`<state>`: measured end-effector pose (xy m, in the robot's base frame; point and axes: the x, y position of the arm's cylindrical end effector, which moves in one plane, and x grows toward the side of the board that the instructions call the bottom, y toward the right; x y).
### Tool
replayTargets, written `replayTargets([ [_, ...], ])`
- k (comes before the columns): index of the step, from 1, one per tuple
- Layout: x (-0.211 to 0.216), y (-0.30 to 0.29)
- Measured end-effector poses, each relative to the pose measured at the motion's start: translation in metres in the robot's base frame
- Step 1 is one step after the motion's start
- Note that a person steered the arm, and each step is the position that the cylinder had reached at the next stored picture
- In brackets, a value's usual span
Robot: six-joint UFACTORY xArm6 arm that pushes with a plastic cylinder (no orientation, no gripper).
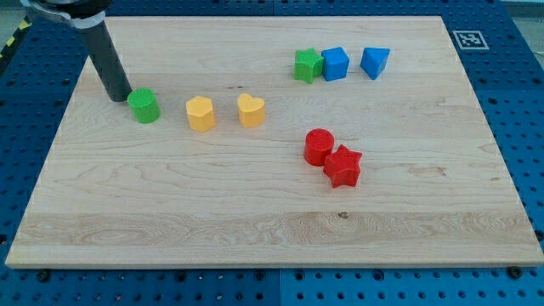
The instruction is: Move the green circle towards the green star
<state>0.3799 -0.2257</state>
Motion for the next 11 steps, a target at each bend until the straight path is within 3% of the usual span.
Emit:
replayTargets([
  [1, 0.019, -0.024],
  [4, 0.047, 0.006],
  [11, -0.012, 0.119],
])
